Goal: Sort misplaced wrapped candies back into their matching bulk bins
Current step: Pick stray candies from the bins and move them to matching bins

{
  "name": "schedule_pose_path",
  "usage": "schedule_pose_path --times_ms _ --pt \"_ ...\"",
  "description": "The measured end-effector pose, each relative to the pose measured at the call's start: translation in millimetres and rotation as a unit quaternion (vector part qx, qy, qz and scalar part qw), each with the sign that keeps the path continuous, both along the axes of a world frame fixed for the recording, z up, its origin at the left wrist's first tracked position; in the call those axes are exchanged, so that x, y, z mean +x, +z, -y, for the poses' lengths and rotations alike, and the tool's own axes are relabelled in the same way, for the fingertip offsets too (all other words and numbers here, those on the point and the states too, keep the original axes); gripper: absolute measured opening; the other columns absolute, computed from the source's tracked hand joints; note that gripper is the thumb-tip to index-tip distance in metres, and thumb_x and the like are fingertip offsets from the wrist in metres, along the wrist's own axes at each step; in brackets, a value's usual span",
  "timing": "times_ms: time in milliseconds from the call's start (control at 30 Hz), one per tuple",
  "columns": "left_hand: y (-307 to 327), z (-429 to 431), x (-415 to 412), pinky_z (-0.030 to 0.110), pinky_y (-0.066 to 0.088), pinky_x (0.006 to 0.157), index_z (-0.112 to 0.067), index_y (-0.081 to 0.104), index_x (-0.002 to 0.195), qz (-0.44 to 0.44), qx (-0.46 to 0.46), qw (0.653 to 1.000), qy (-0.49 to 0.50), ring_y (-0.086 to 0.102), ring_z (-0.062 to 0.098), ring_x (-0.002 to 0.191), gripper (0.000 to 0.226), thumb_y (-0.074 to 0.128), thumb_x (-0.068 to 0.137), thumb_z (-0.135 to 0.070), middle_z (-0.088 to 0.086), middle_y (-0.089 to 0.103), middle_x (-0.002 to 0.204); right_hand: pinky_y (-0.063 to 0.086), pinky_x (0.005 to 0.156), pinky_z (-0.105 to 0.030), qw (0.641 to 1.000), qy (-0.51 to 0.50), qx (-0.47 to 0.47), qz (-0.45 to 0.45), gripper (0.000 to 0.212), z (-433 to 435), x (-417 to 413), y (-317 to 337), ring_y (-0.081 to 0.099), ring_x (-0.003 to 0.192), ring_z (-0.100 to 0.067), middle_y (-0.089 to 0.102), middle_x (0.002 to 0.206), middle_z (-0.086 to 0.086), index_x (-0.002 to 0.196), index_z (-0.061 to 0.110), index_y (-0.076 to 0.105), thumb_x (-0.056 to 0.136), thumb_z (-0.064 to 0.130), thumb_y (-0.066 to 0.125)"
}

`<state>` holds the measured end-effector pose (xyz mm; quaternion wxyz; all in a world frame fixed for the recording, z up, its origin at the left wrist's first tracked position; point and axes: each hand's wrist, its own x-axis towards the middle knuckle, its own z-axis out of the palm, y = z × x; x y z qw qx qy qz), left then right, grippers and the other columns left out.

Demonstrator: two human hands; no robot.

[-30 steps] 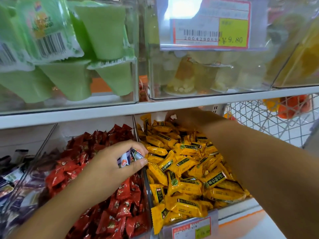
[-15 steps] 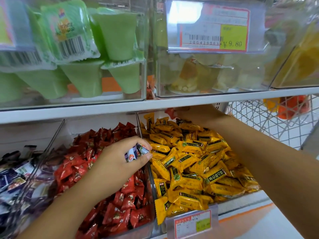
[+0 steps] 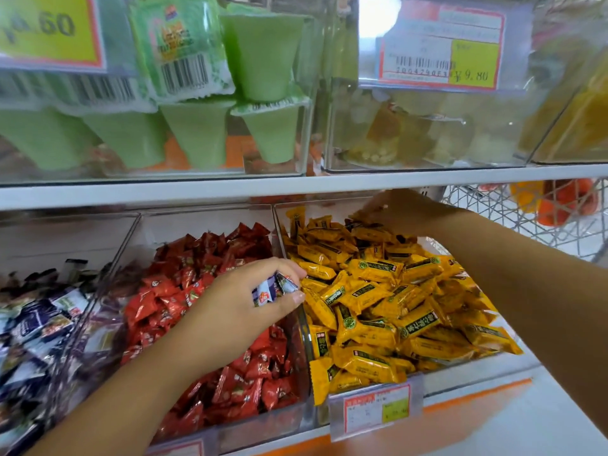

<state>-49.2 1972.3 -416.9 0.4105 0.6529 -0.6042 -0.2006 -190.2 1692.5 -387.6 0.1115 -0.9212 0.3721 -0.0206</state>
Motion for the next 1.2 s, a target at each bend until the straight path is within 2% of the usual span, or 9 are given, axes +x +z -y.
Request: schedule_pose_path --times_ms 167,233,367,500,633,800,933,1033,1200 --pt "1 3 1 -0.003 0.035 0.078 -0.046 0.060 0.087 -0.003 -0.003 1.000 -0.006 0.054 -0.013 0.107 0.008 0.063 0.081 -0.041 -0.035 0.058 0.116 0.030 0.109 -0.047 0.997 -0.010 -0.074 -0.034 0.027 10 2 -20 0.038 0.128 -0.035 0.050 0.134 -0.006 0.113 0.056 0.054 0.091 0.057 0.038" --pt "1 4 0 -0.003 0.035 0.078 -0.045 0.060 0.088 -0.007 -0.002 1.000 -0.008 0.054 -0.013 0.107 0.011 0.060 0.076 -0.046 -0.035 0.058 0.116 0.028 0.110 -0.052 0.995 -0.026 -0.081 -0.047 0.031 10 4 -17 0.031 0.132 -0.039 0.042 0.139 -0.009 0.117 0.055 0.049 0.088 0.064 0.044" --pt "2 4 0 -0.003 0.035 0.078 -0.046 0.061 0.087 -0.008 -0.004 1.000 -0.008 0.054 -0.013 0.107 0.015 0.057 0.073 -0.050 -0.035 0.058 0.115 0.027 0.107 -0.034 0.990 0.038 -0.102 -0.091 0.045 5 13 -10 0.040 0.130 -0.027 0.050 0.139 -0.002 0.136 0.037 0.047 0.092 0.040 0.057" --pt "2 4 0 -0.003 0.036 0.078 -0.047 0.060 0.088 0.000 -0.005 1.000 -0.010 0.053 -0.013 0.108 0.015 0.057 0.074 -0.049 -0.035 0.057 0.115 0.031 0.103 -0.034 0.985 0.042 -0.107 -0.131 0.038 -3 21 -8 0.040 0.126 -0.029 0.049 0.134 -0.003 0.130 0.035 0.054 0.093 0.031 0.057" --pt "2 4 0 -0.002 0.037 0.078 -0.045 0.060 0.088 0.004 -0.006 1.000 -0.010 0.054 -0.013 0.107 0.009 0.061 0.079 -0.042 -0.036 0.057 0.116 0.042 0.092 -0.030 0.996 0.021 -0.083 -0.017 0.025 1 13 -13 0.055 0.112 -0.023 0.063 0.122 -0.003 0.114 0.023 0.068 0.090 0.027 0.062" --pt "3 6 0 0.005 0.038 0.080 -0.048 0.060 0.087 -0.005 0.000 1.000 -0.011 0.054 -0.012 0.108 0.011 0.059 0.076 -0.047 -0.035 0.057 0.116 0.035 0.051 -0.011 0.971 -0.053 0.099 0.211 0.008 -7 -19 0 0.050 0.070 -0.010 0.059 0.077 0.000 0.084 0.011 0.067 0.085 0.017 0.071" --pt "4 6 -1 0.012 0.040 0.084 -0.048 0.060 0.086 -0.008 0.003 1.000 -0.005 0.055 -0.010 0.108 0.010 0.060 0.076 -0.047 -0.034 0.058 0.115 0.042 0.078 -0.014 0.966 -0.085 0.127 0.210 0.034 -23 -22 12 0.056 0.095 -0.010 0.062 0.107 0.005 0.118 0.015 0.065 0.086 0.021 0.071" --pt "4 5 -3 0.012 0.042 0.080 -0.045 0.063 0.086 -0.010 0.001 1.000 0.024 0.058 -0.010 0.100 0.005 0.063 0.083 -0.040 -0.032 0.061 0.110 0.044 0.077 -0.010 0.970 -0.045 0.118 0.210 0.016 -56 -21 25 0.057 0.088 0.000 0.062 0.094 0.018 0.097 0.035 0.066 0.085 0.026 0.071" --pt "8 13 -10 0.007 0.042 0.060 -0.030 0.069 0.084 -0.094 -0.041 0.988 0.118 0.061 -0.001 0.070 0.009 0.068 0.081 -0.038 -0.019 0.068 0.081 0.051 0.080 -0.016 0.937 0.050 0.224 0.263 0.035 -122 -21 25 0.066 0.081 0.000 0.071 0.098 0.008 0.108 0.025 0.067 0.076 0.020 0.079"
